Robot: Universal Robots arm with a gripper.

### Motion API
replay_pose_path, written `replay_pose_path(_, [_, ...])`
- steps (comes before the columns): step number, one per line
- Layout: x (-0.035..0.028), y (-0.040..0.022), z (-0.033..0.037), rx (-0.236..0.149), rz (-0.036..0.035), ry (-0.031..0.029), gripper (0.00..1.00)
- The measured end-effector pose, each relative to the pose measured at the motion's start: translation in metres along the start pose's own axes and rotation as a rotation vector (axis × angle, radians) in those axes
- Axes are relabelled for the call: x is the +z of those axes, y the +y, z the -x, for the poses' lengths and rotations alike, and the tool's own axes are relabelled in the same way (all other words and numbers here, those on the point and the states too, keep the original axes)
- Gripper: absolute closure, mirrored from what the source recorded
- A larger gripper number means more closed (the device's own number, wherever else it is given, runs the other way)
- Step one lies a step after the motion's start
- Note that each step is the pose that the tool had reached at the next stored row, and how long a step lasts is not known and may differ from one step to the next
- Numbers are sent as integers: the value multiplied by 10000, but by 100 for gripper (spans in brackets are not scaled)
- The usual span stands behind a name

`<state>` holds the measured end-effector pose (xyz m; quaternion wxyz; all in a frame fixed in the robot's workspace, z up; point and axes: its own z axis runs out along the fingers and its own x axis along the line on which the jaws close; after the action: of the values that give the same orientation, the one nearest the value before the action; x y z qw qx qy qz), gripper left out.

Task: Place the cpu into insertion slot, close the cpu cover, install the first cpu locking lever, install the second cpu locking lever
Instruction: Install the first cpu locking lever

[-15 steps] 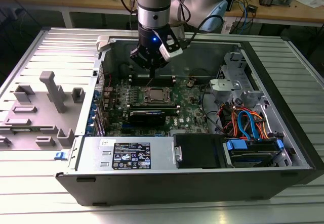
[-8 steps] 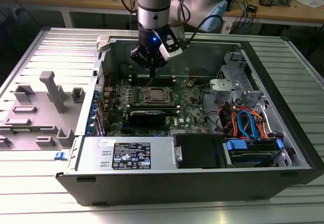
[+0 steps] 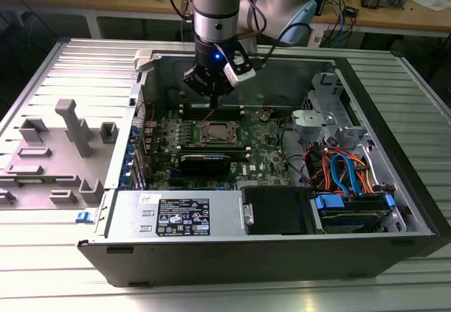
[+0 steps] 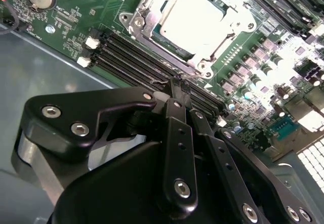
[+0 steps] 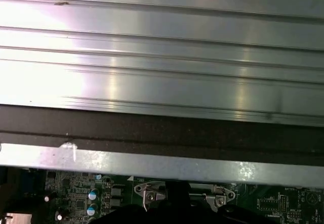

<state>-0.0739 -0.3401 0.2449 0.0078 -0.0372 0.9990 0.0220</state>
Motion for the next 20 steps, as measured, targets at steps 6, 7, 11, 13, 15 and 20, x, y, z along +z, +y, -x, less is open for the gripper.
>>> replay_pose_path(6, [37, -7, 66, -1, -1, 2, 89])
replay_pose_path(7, [44, -8, 74, -2, -1, 1, 89])
replay_pose_path(11, [88, -12, 119, -1, -1, 1, 89])
replay_pose_path(13, [111, -14, 148, -1, -1, 2, 89])
replay_pose_path(15, [134, -17, 169, -2, -1, 2, 89])
replay_pose_path(20, [271, -28, 235, -1, -1, 2, 89])
